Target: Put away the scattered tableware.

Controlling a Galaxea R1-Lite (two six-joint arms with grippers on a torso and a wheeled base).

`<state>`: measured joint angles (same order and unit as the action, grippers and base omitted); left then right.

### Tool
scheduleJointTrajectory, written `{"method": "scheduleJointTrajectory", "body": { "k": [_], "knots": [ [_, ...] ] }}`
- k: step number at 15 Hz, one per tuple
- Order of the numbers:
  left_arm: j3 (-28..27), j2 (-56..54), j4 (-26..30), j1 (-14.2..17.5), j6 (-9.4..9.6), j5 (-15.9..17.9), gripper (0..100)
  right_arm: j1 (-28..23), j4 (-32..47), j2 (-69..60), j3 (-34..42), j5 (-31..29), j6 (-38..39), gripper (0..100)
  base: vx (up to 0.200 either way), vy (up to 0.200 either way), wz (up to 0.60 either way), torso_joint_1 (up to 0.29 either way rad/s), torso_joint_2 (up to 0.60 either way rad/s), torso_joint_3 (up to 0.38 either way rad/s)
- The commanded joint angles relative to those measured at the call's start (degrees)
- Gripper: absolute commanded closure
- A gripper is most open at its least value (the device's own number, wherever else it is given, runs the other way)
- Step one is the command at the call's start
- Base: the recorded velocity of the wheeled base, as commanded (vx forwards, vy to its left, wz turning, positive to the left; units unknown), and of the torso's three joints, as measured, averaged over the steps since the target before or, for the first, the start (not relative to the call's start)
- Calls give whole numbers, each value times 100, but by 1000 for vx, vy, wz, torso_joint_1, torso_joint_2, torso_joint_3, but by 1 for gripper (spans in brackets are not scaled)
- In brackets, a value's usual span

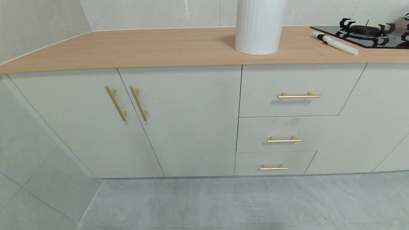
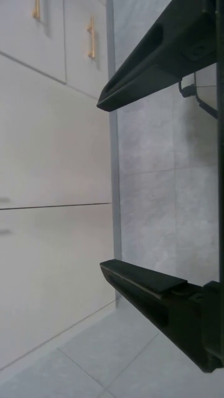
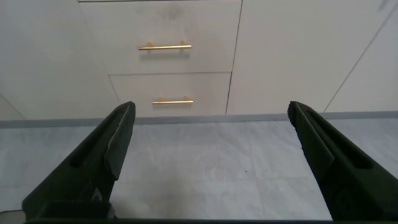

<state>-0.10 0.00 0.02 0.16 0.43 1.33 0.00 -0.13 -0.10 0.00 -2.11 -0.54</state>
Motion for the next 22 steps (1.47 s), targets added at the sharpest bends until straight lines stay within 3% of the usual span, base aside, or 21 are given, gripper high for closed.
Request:
{"method": "scheduleJointTrajectory", "body": {
  "k": [1, 15, 22],
  "knots": [
    [10, 0, -2, 2, 1, -1, 0, 0, 5, 19, 0, 0, 1, 0, 200, 0, 0, 7, 2, 7],
    [1, 9, -2, 2, 1, -1, 0, 0, 5, 19, 0, 9, -17, 0, 200, 0, 0, 2, 4, 2],
    [1, 0, -2, 2, 1, -1, 0, 0, 5, 19, 0, 0, -8, 0, 0, 0, 0, 0, 0, 0]
  ]
}}
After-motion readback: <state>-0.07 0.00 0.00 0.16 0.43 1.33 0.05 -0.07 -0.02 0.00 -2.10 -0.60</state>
